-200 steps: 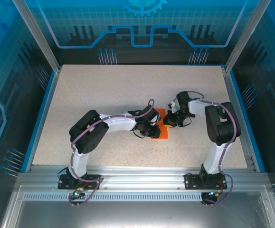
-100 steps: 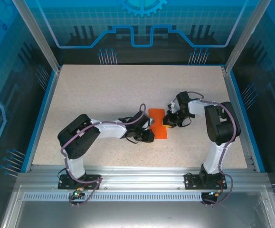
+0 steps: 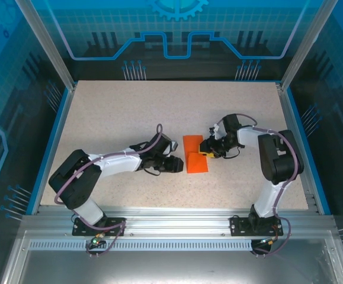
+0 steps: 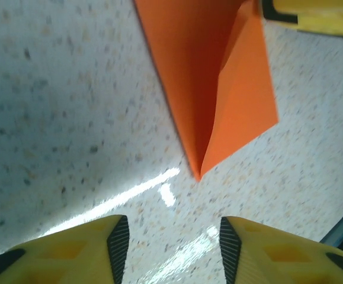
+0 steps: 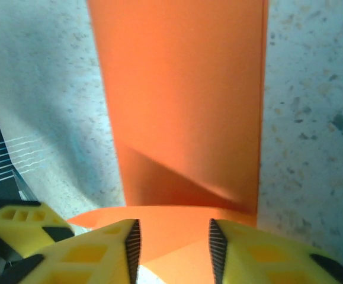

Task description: Fold a paper plane with a square sheet of paper (fold left side to right side)

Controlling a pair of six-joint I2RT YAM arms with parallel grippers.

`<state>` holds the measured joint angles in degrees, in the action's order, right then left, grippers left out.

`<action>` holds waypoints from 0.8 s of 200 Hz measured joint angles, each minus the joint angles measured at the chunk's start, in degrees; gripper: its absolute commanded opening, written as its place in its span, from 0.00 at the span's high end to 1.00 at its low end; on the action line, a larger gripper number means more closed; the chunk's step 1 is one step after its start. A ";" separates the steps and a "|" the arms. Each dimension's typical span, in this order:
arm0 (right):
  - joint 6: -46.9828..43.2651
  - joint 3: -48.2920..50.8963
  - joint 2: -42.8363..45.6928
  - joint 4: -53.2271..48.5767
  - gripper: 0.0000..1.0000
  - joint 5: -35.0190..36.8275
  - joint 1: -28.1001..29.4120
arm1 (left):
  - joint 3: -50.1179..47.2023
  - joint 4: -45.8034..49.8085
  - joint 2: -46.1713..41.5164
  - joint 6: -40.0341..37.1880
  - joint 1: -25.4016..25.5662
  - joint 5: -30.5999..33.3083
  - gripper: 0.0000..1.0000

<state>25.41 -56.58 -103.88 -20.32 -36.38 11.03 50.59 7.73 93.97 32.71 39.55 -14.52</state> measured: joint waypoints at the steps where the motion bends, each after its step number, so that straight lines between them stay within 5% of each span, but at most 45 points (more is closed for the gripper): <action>1: -0.07 0.02 0.17 0.00 0.52 0.00 -0.02 | 0.13 0.00 0.07 0.02 -0.04 0.00 0.48; 38: -1.75 1.55 8.87 -0.28 0.35 1.73 -1.40 | 8.48 -0.74 6.38 -0.02 -0.46 -1.09 0.44; 72: -2.14 4.76 11.19 -0.55 0.32 2.51 -1.77 | 13.57 -0.92 13.51 -0.04 -0.46 -1.88 0.46; 133: -1.86 7.39 9.84 -0.26 0.40 1.20 -1.79 | 16.39 -0.48 17.57 -1.27 -0.63 -1.79 0.90; 160: -1.01 7.39 7.82 1.22 0.40 0.00 -1.68 | 15.80 -0.42 16.96 -1.49 -0.96 -1.31 0.93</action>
<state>24.40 -49.19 -96.05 -19.09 -36.38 9.34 66.39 7.31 110.93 31.22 38.59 -15.84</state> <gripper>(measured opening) 0.598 0.078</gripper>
